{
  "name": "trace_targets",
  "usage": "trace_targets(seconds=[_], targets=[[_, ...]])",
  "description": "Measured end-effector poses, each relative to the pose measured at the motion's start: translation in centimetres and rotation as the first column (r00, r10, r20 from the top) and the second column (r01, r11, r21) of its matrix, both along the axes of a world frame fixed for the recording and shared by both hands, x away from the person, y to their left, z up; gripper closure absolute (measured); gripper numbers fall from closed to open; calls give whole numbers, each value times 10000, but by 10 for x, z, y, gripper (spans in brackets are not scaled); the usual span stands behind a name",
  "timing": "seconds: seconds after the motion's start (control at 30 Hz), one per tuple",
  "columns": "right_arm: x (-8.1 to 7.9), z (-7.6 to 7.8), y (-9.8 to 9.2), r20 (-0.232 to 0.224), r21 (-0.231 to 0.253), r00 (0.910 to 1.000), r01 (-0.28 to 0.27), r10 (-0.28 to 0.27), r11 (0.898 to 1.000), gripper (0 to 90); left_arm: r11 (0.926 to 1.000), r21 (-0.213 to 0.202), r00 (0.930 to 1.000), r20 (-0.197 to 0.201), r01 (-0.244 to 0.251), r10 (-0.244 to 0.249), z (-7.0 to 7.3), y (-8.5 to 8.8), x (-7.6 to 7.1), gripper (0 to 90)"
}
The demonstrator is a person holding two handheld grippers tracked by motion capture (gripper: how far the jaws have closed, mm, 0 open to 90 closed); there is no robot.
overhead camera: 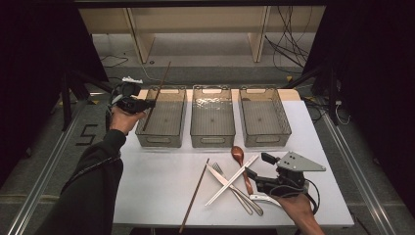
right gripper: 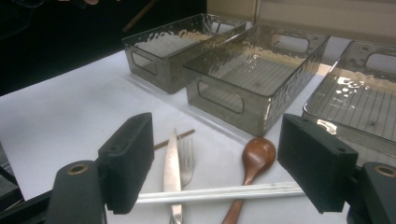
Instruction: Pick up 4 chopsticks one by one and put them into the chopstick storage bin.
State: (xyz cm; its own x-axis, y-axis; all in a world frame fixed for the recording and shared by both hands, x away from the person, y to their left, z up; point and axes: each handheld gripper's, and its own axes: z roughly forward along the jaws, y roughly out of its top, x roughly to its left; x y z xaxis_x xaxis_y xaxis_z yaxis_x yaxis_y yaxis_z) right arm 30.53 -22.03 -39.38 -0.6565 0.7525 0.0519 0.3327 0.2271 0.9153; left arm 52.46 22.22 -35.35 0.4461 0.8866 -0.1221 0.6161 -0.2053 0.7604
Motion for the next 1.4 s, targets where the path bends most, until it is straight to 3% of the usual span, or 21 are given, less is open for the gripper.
trace_targets(seconds=[0.47,0.8,0.87,1.1,1.23,1.33,1.4], targets=[[0,0,0,7,63,10000,-72,72,10000,278,9997,53,9996,-191,-223,224,-13,-1,13,842],[0,0,1,-12,77,9999,-108,108,9999,278,9988,323,9989,-278,-364,373,-25,-6,19,826],[-1,0,1,-17,78,9999,-104,104,9999,278,9985,255,9981,-381,-482,492,-28,-6,20,688],[-1,0,0,-27,56,10000,-54,54,10000,278,9991,117,9978,-517,-404,410,-21,-8,9,508],[0,0,0,-40,41,10000,-46,46,10000,278,9989,-228,9968,-698,-415,398,-10,-8,-6,386],[0,0,1,-28,34,10000,-39,40,10000,278,9999,-126,9974,-712,-94,85,-5,-10,-22,364],[0,0,1,-29,28,10000,-39,39,10000,278,9993,-366,9979,-643,-10,-14,-2,-10,-34,341]])
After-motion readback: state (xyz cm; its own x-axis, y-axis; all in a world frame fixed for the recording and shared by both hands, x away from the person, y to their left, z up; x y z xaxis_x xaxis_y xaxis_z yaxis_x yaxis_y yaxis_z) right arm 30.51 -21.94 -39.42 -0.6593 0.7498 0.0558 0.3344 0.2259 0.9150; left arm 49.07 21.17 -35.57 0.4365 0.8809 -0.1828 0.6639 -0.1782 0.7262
